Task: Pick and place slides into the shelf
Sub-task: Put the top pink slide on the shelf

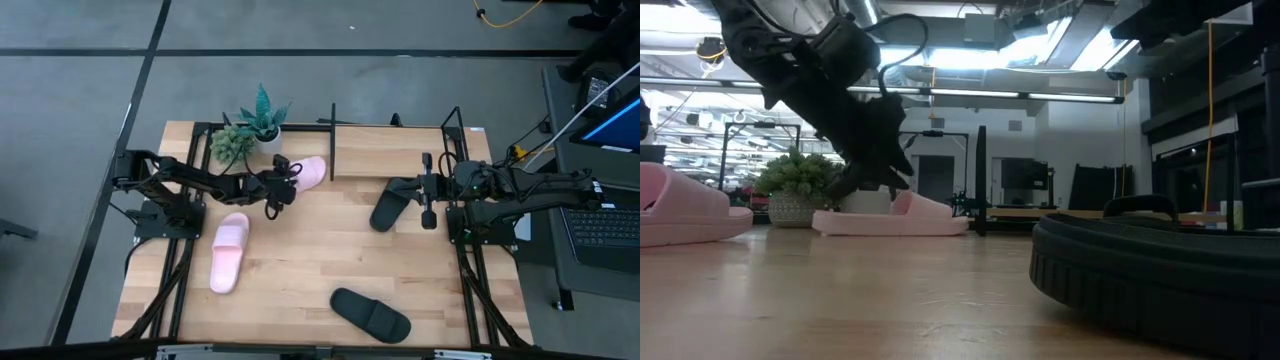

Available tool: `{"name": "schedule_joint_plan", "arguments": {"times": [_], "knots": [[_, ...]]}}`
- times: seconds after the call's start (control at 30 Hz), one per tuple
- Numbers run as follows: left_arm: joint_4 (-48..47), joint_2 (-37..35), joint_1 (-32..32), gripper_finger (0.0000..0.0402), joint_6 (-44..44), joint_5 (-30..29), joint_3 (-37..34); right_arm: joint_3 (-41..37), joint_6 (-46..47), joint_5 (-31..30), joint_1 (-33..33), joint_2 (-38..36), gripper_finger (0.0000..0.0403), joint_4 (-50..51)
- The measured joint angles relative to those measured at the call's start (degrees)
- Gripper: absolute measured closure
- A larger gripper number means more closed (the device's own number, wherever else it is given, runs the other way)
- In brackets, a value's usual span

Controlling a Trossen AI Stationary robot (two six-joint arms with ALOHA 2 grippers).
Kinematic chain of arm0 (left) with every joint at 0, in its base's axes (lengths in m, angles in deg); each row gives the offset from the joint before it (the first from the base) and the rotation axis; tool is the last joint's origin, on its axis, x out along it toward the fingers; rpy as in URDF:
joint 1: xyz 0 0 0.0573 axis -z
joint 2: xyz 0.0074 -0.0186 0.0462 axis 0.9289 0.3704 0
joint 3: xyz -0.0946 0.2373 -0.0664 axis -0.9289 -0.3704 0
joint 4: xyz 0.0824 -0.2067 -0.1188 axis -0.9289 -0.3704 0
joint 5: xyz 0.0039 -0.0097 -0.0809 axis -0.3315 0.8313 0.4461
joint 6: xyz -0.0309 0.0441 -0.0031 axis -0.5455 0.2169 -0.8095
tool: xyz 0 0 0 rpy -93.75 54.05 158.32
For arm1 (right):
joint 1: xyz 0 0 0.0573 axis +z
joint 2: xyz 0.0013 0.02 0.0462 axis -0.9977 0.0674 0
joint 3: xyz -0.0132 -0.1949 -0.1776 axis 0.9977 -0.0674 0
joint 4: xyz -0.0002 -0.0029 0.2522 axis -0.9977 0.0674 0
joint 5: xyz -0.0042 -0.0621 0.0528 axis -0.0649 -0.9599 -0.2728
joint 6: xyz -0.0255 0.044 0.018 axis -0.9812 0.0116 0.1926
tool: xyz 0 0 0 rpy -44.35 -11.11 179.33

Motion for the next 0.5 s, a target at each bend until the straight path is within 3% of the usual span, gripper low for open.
{"name": "schedule_joint_plan", "arguments": {"times": [0.17, 0.33, 0.5], "knots": [[2.1, 0.0, 0.0, 0.0275, -1.4, 2.1, 0.0, 0.0, 0.0, 0.0, 0.0, 0.0, 0.0384, 0.0], [1.8, 0.0, -0.2, 0.0275, -1.1, -1.4, 0.0, 0.0, 0.0, 0.0, 0.0, 0.0, 0.0384, 0.0], [0.7, 0.0, -2.3, 0.0276, -1.2, -0.9, 0.0, 0.0, 0.0, 0.0, 0.0, 0.0, 0.0384, 0.0]]}}
